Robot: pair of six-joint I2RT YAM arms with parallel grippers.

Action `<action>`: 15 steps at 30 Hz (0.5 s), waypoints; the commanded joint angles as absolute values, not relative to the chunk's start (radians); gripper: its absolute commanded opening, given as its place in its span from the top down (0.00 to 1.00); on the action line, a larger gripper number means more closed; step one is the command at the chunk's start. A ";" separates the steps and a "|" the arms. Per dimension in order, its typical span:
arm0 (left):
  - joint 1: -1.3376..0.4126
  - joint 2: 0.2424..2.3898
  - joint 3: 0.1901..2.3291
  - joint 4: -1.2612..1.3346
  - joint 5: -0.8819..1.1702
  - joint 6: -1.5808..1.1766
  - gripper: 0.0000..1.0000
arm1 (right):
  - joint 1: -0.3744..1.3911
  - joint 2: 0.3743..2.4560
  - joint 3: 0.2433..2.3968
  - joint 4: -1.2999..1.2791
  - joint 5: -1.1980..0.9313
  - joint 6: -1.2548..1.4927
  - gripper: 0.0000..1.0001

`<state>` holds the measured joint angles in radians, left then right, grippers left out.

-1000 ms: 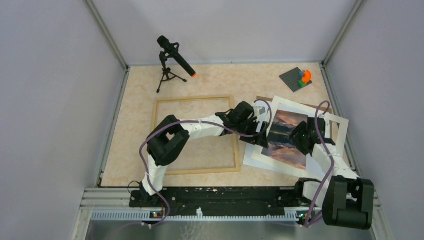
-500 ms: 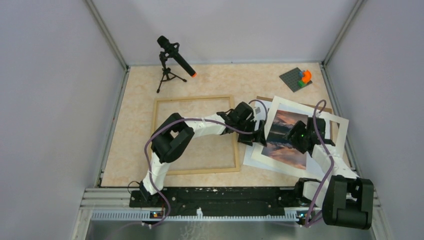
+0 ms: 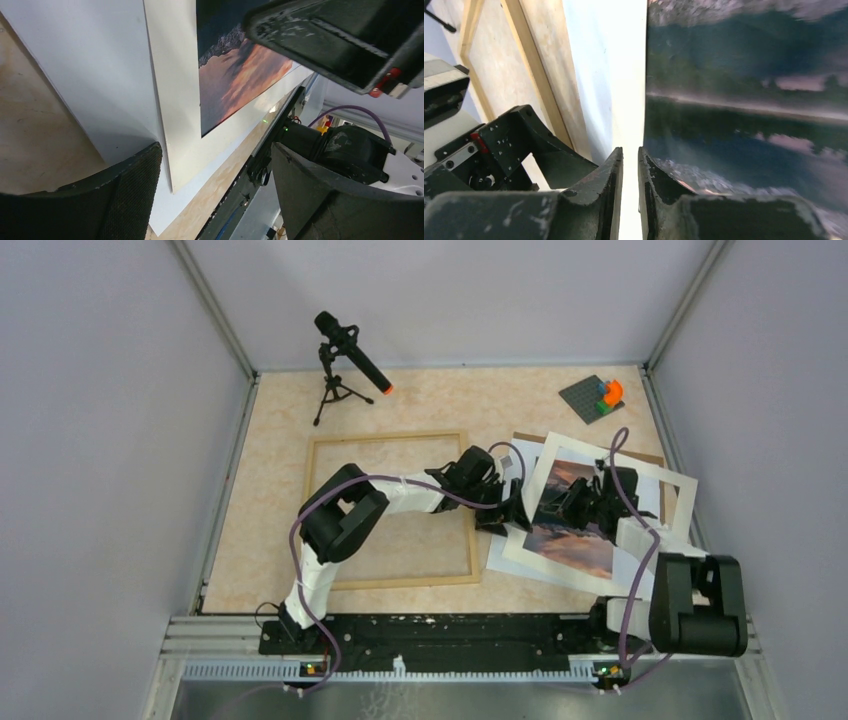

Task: Put the photo into the frame
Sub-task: Pick up the photo frame item at the center of the board.

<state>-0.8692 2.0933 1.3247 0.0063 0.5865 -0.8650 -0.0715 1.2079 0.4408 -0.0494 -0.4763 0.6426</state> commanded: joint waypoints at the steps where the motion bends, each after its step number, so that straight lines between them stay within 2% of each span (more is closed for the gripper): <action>1: -0.853 2.080 1.262 0.024 0.585 -0.878 0.15 | -0.021 1.313 0.446 0.147 -0.563 0.700 0.84; 7: -0.835 2.087 1.228 0.070 0.631 -0.902 0.17 | -0.006 1.410 0.427 0.176 -0.521 0.717 0.90; 15: -0.799 2.091 1.205 0.266 0.818 -1.028 0.24 | -0.006 1.419 0.380 0.203 -0.468 0.742 0.91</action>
